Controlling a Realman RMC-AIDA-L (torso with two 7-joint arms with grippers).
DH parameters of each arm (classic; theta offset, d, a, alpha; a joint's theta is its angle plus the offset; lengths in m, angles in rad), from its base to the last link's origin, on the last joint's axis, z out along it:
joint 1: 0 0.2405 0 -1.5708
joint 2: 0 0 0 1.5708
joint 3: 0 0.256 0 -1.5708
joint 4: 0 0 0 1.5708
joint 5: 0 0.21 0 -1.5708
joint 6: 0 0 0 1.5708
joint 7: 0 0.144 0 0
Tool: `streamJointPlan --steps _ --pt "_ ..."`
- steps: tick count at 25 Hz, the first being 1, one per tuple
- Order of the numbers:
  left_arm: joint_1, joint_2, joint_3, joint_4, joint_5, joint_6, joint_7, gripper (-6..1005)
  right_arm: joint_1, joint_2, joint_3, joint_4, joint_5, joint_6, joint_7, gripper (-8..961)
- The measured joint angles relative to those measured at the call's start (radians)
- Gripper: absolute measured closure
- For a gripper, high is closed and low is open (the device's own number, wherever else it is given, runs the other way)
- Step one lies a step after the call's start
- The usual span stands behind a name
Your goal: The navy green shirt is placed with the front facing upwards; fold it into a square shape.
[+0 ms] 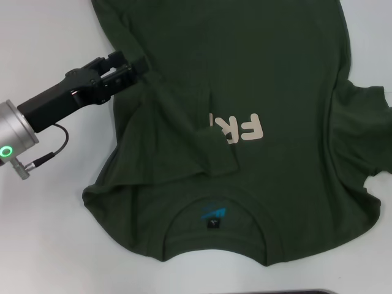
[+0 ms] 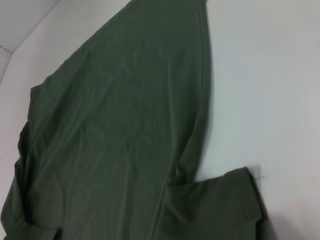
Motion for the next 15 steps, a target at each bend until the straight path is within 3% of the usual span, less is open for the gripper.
streamJointPlan --steps 15 --pt "-0.003 0.000 0.000 0.000 -0.001 -0.012 -0.002 172 0.030 0.005 -0.027 0.048 -0.005 0.050 -0.027 155"
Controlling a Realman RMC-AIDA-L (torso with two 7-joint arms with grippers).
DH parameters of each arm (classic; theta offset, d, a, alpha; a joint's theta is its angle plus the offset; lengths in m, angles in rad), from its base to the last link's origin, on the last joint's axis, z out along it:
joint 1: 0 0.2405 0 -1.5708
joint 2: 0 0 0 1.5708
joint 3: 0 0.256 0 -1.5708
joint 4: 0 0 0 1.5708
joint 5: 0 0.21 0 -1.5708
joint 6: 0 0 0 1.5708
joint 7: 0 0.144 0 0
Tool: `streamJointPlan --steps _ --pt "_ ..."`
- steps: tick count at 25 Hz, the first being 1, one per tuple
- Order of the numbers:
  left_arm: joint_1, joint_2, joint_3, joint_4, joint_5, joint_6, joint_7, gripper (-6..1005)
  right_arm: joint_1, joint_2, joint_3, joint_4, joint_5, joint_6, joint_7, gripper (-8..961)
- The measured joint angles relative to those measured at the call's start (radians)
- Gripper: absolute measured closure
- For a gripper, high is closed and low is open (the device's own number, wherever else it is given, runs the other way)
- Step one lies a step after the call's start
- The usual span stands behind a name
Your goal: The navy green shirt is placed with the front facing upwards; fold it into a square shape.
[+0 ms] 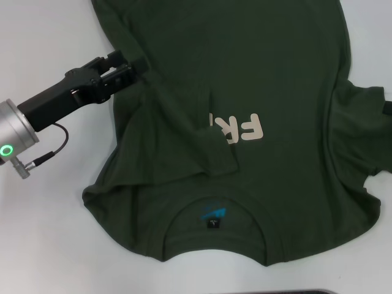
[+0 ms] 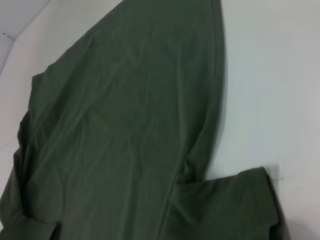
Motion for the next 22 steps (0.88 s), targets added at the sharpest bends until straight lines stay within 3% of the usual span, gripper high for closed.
streamJointPlan --steps 2,5,10,22 --pt "0.001 0.000 -0.001 -0.001 0.000 0.000 -0.001 172 0.000 -0.001 0.000 0.000 0.001 -0.007 -0.001 155" --pt "0.001 0.000 -0.002 -0.002 0.000 0.000 -0.001 173 0.001 -0.004 0.000 0.000 0.001 -0.018 -0.005 384" --pt "0.001 0.000 -0.002 -0.003 -0.001 0.000 -0.003 173 0.005 -0.003 0.000 0.000 0.006 -0.030 -0.017 625" --pt "-0.005 -0.002 -0.002 -0.003 -0.002 -0.003 -0.003 174 0.047 0.008 -0.001 0.001 0.059 -0.099 -0.023 851"
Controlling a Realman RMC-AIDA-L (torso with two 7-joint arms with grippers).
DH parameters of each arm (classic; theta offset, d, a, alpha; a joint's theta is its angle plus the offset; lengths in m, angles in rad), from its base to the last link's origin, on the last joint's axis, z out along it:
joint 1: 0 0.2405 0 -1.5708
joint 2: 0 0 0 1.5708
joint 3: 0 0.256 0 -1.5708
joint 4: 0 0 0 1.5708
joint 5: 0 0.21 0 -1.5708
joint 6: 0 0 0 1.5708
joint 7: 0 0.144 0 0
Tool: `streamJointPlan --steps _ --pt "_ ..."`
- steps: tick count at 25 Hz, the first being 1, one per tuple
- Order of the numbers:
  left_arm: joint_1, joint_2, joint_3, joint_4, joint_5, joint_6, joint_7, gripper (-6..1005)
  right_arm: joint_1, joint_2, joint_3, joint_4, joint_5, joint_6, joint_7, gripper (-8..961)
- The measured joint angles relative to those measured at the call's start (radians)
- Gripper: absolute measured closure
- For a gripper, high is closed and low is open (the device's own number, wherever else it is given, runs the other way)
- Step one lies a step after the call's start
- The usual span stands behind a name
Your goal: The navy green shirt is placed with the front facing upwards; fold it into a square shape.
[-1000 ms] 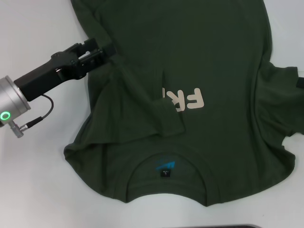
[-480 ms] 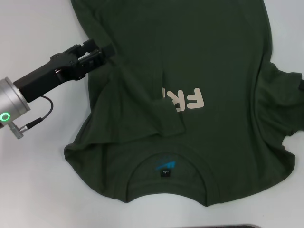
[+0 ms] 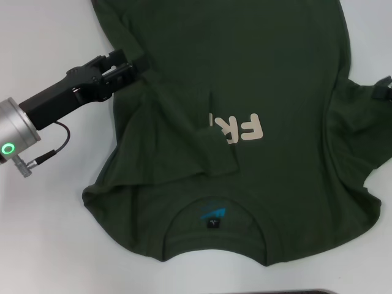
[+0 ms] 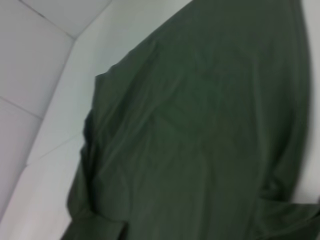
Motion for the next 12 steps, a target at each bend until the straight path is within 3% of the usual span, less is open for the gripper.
streamJointPlan --steps 4,12 --pt "0.000 -0.001 0.000 -0.001 0.000 -0.010 0.000 174 0.031 0.015 -0.012 0.000 0.000 -0.003 0.004 946" --pt "0.002 -0.002 0.000 -0.001 0.000 -0.015 0.000 175 0.089 0.049 -0.050 0.001 0.000 0.006 0.006 944"
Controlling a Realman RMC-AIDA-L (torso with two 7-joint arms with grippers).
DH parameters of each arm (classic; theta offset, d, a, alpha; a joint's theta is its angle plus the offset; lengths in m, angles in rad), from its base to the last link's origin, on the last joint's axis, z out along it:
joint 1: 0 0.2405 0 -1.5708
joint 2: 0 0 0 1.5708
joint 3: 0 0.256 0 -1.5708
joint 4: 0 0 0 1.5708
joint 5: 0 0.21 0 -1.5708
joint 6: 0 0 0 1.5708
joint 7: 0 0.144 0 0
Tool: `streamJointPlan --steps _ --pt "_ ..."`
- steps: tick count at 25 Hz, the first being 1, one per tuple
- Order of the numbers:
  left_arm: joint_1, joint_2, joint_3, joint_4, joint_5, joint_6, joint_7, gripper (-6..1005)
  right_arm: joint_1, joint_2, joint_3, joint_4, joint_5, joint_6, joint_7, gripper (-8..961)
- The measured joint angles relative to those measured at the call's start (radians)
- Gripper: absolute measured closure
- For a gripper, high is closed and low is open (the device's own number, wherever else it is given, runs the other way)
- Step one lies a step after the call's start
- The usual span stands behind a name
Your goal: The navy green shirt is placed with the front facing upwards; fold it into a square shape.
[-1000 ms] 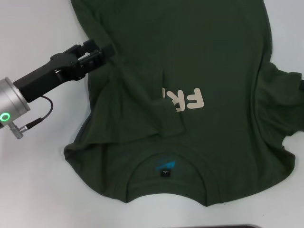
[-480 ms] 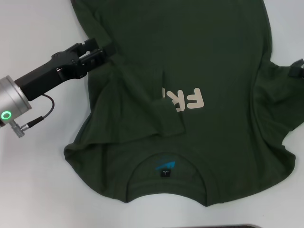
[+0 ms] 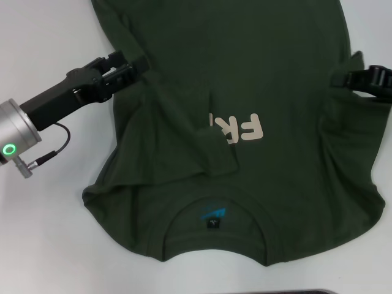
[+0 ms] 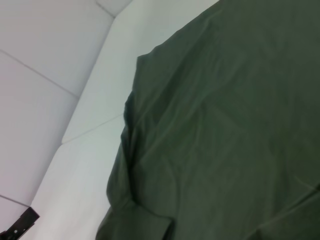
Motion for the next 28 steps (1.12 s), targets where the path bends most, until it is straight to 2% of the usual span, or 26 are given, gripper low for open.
streamJointPlan --steps 6,13,22,28 --pt "0.001 -0.003 0.001 0.000 0.000 -0.008 0.000 175 0.034 0.024 -0.033 0.008 0.000 0.031 0.000 945" --pt "0.003 -0.004 0.003 0.000 0.000 -0.009 0.000 174 0.071 0.030 -0.055 0.061 0.001 0.084 -0.006 946" --pt "0.003 -0.003 0.002 0.000 0.000 -0.013 0.000 174 0.098 0.056 -0.104 0.073 0.001 0.153 -0.008 944" --pt "0.003 -0.001 0.002 0.000 0.000 -0.021 0.000 174 0.119 0.062 -0.112 0.105 0.001 0.181 -0.012 827"
